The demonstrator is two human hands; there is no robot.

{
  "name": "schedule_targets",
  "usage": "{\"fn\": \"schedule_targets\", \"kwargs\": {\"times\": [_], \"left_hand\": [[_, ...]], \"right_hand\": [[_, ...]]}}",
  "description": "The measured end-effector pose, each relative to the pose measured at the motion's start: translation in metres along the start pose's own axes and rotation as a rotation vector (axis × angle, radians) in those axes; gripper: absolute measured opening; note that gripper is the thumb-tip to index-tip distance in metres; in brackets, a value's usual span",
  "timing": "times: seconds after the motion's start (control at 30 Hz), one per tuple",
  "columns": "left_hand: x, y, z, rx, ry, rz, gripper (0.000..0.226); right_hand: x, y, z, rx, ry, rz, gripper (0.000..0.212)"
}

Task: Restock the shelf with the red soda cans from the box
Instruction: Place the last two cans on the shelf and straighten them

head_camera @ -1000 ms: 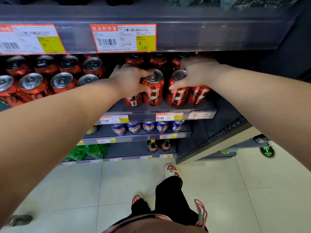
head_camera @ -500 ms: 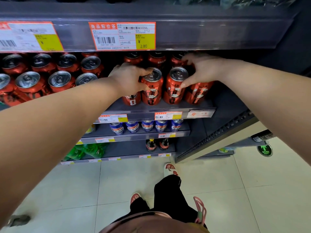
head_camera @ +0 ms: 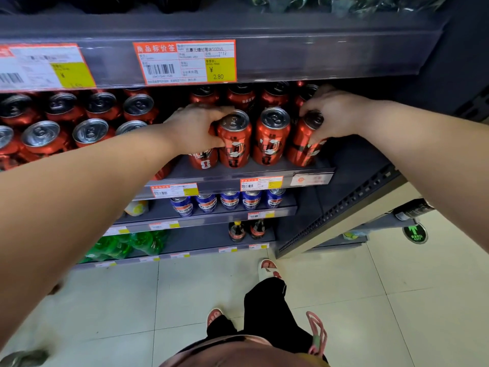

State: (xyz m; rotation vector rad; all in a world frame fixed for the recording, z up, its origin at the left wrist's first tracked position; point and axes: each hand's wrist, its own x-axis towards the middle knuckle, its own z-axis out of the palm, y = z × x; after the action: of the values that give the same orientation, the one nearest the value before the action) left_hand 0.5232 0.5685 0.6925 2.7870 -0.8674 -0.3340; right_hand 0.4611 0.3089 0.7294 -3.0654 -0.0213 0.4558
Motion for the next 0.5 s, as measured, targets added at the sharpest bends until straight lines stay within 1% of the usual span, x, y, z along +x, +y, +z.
{"fn": "schedule_targets", "kwargs": {"times": [0.07, 0.13, 0.23, 0.33, 0.43, 0.5], "left_hand": [[-0.002, -0.009, -0.001, -0.007, 0.060, -0.016, 0.084], [-0.006, -0.017, -0.003, 0.048, 0.109, -0.059, 0.089], [-0.015, -0.025, -0.006, 0.135, 0.106, -0.146, 0.094], [-0.018, -0.028, -0.002, 0.138, 0.073, -0.199, 0.089], [-0.016, -0.028, 0.003, 0.051, 0.090, -0.176, 0.082], [-0.015, -0.027, 0.004, 0.004, 0.109, -0.177, 0.079]], "right_hand": [[0.000, -0.001, 0.001, -0.009, -0.006, 0.003, 0.071], [0.000, -0.005, 0.001, -0.029, -0.016, 0.020, 0.075], [0.003, -0.018, -0.003, -0.029, 0.052, 0.007, 0.081], [0.010, -0.046, -0.005, 0.045, 0.116, -0.082, 0.079], [0.022, -0.079, 0.001, 0.061, 0.098, -0.201, 0.089], [0.031, -0.095, 0.008, 0.047, 0.076, -0.235, 0.095]]}}
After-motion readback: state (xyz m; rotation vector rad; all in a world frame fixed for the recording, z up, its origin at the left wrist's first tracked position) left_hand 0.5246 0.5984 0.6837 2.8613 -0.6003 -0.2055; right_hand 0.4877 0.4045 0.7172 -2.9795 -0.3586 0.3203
